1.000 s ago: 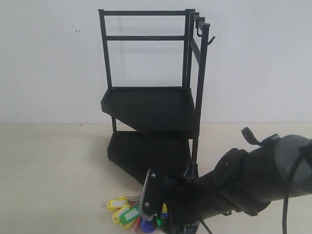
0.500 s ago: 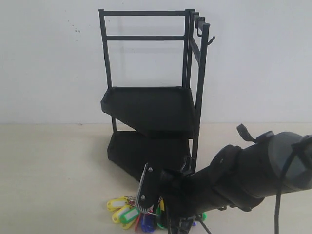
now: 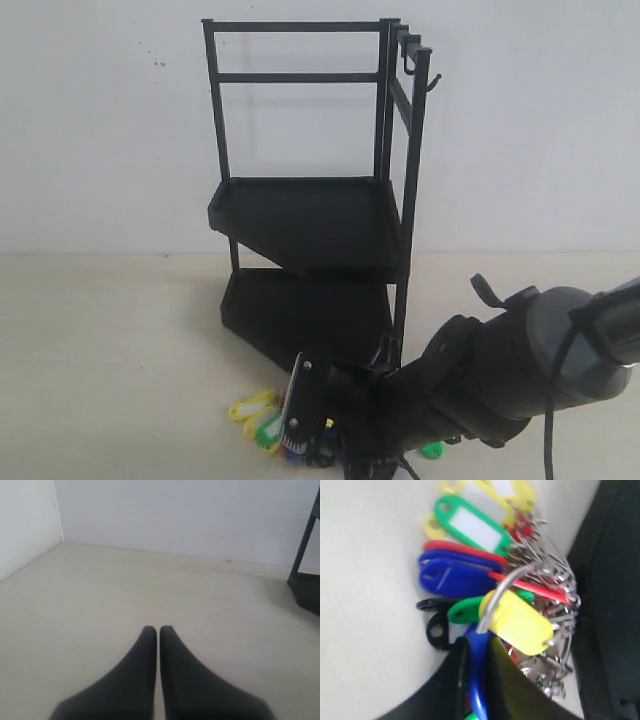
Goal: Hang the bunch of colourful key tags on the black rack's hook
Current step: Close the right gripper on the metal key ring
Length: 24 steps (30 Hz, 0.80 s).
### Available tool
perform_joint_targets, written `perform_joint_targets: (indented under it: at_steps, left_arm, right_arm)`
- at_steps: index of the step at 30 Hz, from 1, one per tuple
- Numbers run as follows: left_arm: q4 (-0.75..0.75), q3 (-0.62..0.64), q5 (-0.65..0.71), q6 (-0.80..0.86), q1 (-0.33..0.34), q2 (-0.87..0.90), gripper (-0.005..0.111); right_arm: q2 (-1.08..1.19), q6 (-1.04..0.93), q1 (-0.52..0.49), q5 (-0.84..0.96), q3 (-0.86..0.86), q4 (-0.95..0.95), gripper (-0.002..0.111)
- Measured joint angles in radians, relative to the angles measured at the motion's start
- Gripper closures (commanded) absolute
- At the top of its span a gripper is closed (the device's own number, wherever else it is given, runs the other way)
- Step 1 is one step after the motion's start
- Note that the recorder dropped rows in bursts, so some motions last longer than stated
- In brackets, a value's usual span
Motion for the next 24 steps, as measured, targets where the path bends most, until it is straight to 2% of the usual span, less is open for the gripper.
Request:
perform_joint_targets:
  at_steps: [24]
  left_arm:
    - [0.0, 0.0, 0.0, 0.0, 0.0, 0.0, 0.102]
  right_arm:
    - [-0.12, 0.1, 0.0, 0.065, 0.0, 0.001, 0.108]
